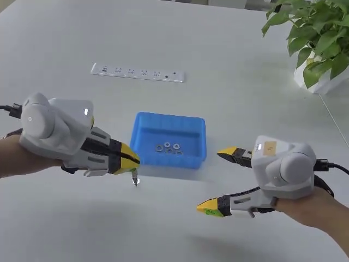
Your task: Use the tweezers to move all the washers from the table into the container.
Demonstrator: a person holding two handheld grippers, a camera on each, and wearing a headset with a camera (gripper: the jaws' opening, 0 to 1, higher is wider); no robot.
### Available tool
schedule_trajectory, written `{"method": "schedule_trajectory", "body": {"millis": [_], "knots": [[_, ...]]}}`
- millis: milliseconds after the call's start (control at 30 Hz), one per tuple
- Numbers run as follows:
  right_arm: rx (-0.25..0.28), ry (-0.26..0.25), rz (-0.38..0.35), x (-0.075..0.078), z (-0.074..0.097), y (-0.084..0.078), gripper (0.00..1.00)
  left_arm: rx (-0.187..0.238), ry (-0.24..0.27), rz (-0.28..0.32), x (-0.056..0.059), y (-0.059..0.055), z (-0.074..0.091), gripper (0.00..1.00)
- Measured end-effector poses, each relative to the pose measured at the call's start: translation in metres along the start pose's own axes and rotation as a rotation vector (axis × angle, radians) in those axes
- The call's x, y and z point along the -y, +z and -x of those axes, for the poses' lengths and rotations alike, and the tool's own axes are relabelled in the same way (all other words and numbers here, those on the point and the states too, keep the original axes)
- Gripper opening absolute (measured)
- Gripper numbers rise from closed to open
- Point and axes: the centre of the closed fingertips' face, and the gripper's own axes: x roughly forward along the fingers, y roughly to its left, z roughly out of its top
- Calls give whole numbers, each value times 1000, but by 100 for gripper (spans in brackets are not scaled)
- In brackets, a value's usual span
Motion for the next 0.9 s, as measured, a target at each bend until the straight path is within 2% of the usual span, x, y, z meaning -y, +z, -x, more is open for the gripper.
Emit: {"method": "schedule_trajectory", "body": {"millis": [233,500,900], "knots": [[-5,6,-3,-1,-1,-2,77,8,0,7,-2,1,-2,5],[-5,40,9,-12,-10,-1,73,13,-14,13,0,1,-3,5],[22,121,78,-27,-39,21,66,12,-21,14,0,0,-1,5]]}}
